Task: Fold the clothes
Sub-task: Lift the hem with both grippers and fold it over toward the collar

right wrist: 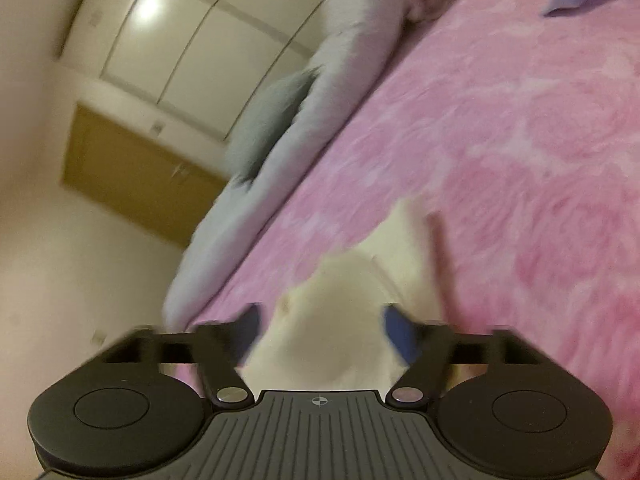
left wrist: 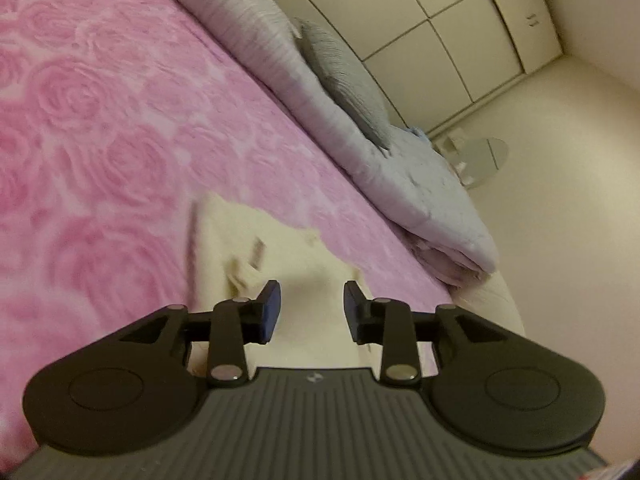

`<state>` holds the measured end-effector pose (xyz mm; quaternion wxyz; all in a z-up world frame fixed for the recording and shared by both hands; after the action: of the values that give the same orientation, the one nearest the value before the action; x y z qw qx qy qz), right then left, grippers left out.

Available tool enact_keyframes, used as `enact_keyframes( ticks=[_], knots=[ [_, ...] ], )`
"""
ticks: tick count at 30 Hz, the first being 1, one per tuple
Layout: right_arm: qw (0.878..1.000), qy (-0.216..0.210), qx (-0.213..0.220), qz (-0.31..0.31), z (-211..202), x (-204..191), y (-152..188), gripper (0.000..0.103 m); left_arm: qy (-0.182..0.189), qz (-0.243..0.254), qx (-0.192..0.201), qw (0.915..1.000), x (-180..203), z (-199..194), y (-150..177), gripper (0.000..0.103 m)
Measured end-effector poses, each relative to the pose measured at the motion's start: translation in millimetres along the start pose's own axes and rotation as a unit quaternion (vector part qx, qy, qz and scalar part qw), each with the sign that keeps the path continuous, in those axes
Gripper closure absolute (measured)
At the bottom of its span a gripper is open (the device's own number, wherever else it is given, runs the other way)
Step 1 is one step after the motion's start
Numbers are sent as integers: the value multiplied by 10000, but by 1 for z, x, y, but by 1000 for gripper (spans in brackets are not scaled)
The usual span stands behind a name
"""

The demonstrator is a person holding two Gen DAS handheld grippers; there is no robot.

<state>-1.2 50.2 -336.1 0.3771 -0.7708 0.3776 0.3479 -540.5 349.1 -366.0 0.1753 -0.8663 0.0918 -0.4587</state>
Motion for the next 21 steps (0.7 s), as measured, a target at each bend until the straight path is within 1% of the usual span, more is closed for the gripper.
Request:
enact_keyframes(
  ticks=[2,4,6,9,10,11,13,15,18,21],
  knots=[
    [10000,-71,54,19,-1,9,-7,24,-136,69,-90,9998,-7,6,-2,74],
    [9999,-52,15,-151,-2,15,-9,24,-281,270,-235,9990,-9,11,-2,72],
    [9981,254,-173,-542,0,19,-8,25,-395,524,-369,9972,-6,16,1,71],
    [9882,768,-594,-1182,15,19,-1,25,-533,879,-537,9932,0,25,8,68],
    [9853,861,-663,-1320,19,20,2,25,-570,958,-589,9920,1,30,9,68],
    [9828,906,-711,-1442,24,22,5,28,-610,1031,-638,9907,3,35,10,68],
    [9795,926,-785,-1606,33,24,9,48,-691,1146,-715,9884,6,44,10,68],
    [9779,922,-837,-1680,39,27,10,48,-821,1224,-750,9862,6,52,9,68],
    [9698,1179,-924,-1924,45,24,12,48,-1069,1387,-811,9812,9,61,7,68],
    [9649,1326,-1034,-2020,55,24,13,49,-1094,1569,-943,9770,12,68,10,69]
  ],
)
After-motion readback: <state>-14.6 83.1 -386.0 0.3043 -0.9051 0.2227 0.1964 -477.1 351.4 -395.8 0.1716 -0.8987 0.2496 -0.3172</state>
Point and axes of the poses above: each gripper's, at about its wrist camera, not at the fingertips, and z roughly the way its jaws point, x to its right, y to its underside, the point moved 3 cm from there along z, roughly the way its jaws point, and after that the axes turned 12 degrees about -x, right-handed, at the moved point
